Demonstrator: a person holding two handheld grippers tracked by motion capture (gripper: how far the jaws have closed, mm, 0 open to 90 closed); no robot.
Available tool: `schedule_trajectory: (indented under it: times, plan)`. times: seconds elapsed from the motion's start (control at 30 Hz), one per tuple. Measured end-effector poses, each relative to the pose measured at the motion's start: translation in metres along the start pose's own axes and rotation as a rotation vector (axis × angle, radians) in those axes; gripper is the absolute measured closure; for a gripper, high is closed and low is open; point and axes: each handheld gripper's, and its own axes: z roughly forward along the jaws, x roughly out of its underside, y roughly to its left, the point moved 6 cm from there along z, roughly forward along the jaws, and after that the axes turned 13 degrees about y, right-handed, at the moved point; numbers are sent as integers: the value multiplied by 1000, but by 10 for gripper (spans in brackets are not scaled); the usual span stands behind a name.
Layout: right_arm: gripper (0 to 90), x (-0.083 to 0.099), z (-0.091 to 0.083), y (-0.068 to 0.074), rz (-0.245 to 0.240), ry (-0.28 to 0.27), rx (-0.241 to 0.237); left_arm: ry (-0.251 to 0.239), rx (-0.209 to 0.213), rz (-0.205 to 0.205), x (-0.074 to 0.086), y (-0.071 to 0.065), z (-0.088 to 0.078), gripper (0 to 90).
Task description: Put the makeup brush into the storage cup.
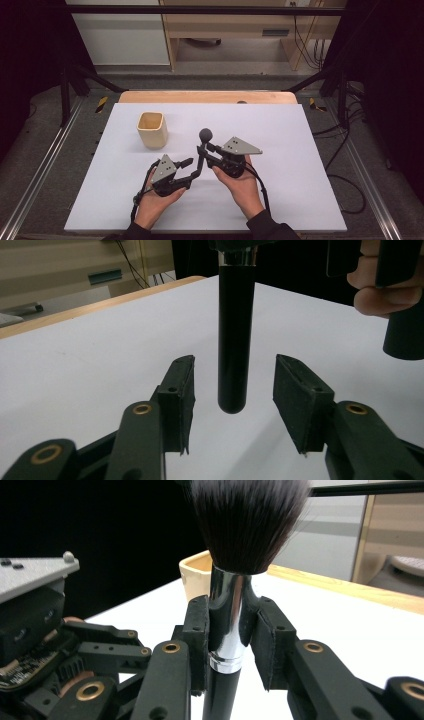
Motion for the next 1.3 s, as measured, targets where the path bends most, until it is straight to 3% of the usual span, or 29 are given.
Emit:
schedule_trajectory:
  times: [0.13, 0.23, 0.37, 0.63, 0.83, 0.97, 1.1, 1.2, 1.3]
  plan:
    - [704, -2, 3, 5, -55, 20, 28, -9, -23, -5, -1, 2, -1, 417]
    - [703, -2, 5, 9, -68, 26, 31, -12, -50, -18, -1, 5, -1, 348]
    - [703, -1, 9, 14, -78, 37, 28, -13, -51, -30, -1, 6, -2, 313]
    - [703, 2, 17, 23, -102, 59, 14, -8, -30, -35, 0, 4, -3, 502]
    - [703, 4, 23, 29, -110, 70, -2, -12, -48, -42, 1, 7, -4, 604]
    - [703, 6, 26, 32, -116, 76, -10, -8, -42, -59, 3, 8, -5, 736]
    - [698, 6, 27, 32, -112, 81, -10, -6, -34, -73, 4, 8, -6, 742]
    - [585, 5, 24, 31, -100, 77, -11, -11, -35, -88, 5, 10, -6, 743]
    - [528, 4, 14, 28, -99, 72, 0, -15, -52, -104, 7, 15, -7, 743]
